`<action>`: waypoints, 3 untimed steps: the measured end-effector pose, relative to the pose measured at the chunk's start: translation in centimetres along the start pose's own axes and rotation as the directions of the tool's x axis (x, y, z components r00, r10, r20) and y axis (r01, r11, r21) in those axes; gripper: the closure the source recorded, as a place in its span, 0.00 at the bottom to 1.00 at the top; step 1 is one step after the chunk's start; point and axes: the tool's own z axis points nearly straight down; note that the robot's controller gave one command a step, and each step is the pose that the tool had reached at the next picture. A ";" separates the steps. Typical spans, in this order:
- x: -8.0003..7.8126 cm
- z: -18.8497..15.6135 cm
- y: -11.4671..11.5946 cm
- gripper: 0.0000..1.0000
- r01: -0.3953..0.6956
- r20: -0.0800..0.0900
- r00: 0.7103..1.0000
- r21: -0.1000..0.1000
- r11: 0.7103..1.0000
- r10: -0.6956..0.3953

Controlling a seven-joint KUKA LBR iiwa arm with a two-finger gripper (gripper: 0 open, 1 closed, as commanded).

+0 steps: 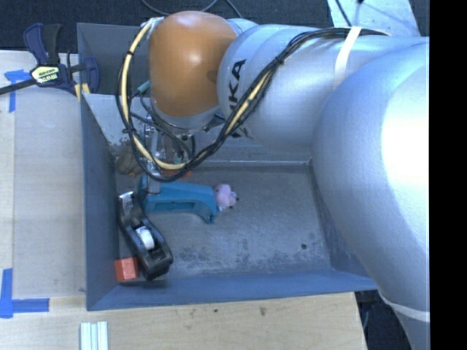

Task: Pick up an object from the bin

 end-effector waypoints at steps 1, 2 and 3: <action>-0.2 -0.5 -0.1 0.00 -0.003 0.008 1.000 -0.002 1.000 0.003; -0.4 2.2 0.1 0.00 -0.070 0.008 0.997 -0.003 0.998 0.070; 2.2 5.9 -3.2 0.00 -0.075 0.010 0.997 -0.004 0.997 0.075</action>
Offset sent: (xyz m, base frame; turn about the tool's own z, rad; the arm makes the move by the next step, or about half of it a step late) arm 0.0023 0.0039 -0.0522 0.1334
